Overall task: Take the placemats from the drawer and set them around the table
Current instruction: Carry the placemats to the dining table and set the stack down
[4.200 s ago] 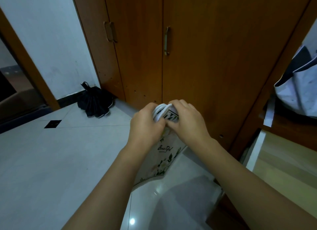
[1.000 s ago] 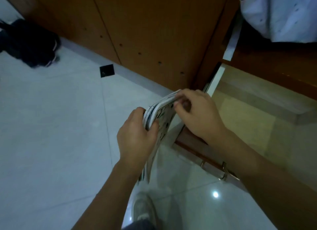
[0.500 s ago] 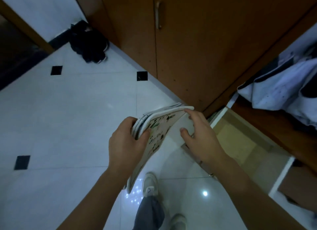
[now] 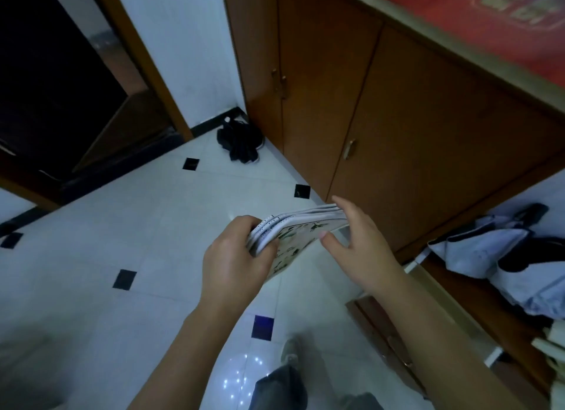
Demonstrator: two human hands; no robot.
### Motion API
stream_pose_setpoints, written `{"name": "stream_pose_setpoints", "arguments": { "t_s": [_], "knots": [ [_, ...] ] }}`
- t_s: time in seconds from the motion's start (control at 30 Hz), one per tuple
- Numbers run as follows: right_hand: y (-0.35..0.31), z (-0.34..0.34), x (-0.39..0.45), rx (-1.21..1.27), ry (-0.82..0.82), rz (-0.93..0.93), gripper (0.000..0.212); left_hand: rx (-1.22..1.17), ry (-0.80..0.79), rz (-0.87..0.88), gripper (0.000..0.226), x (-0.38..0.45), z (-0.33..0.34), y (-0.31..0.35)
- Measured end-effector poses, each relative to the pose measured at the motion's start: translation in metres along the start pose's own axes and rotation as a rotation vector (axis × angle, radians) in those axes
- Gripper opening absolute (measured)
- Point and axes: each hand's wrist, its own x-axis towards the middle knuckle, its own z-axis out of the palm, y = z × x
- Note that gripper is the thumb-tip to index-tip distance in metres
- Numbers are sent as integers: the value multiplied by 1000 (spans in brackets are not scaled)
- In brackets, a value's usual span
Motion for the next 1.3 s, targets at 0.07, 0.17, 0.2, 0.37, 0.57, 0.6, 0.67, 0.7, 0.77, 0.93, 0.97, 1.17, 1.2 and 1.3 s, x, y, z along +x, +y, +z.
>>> {"name": "stream_pose_setpoints", "arguments": {
  "t_s": [0.07, 0.17, 0.2, 0.37, 0.57, 0.6, 0.67, 0.7, 0.77, 0.93, 0.97, 1.17, 1.2, 1.3],
  "knots": [
    [-26, -7, -3, 5, -23, -48, 65, 15, 63, -9, 14, -10, -24, 9],
    [-54, -21, -3, 5, -52, -117, 67, 47, 177, -35, 13, -21, -52, 19],
    [-60, -26, -3, 1, -62, -143, 68, 74, 214, -41, 13, -25, -60, 22],
    [-88, -46, -6, -73, -137, -301, 68, 256, 368, -92, 17, -45, -89, 33],
    [-112, -48, -12, -135, -255, -511, 68, 381, 494, -232, 19, -86, -106, 53],
    [-116, -46, -15, -132, -278, -544, 67, 404, 521, -266, 19, -96, -109, 56],
    [-125, -38, -22, -130, -318, -625, 64, 443, 574, -335, 20, -118, -115, 61],
    [-129, -33, -26, -128, -340, -670, 63, 463, 597, -370, 20, -130, -118, 62],
    [-137, -20, -37, -121, -396, -754, 61, 505, 651, -429, 23, -157, -124, 63],
    [-163, 11, -77, -174, -535, -941, 64, 599, 807, -542, 30, -227, -139, 68],
    [-170, 15, -87, -190, -550, -985, 64, 616, 843, -558, 31, -241, -142, 68],
    [-223, 32, -151, -212, -639, -1178, 65, 670, 998, -660, 27, -315, -169, 70],
    [-233, 34, -163, -208, -645, -1203, 65, 669, 1021, -694, 23, -329, -174, 68],
    [-259, 46, -202, -196, -658, -1269, 65, 664, 1088, -752, 18, -371, -191, 64]
  ]
}}
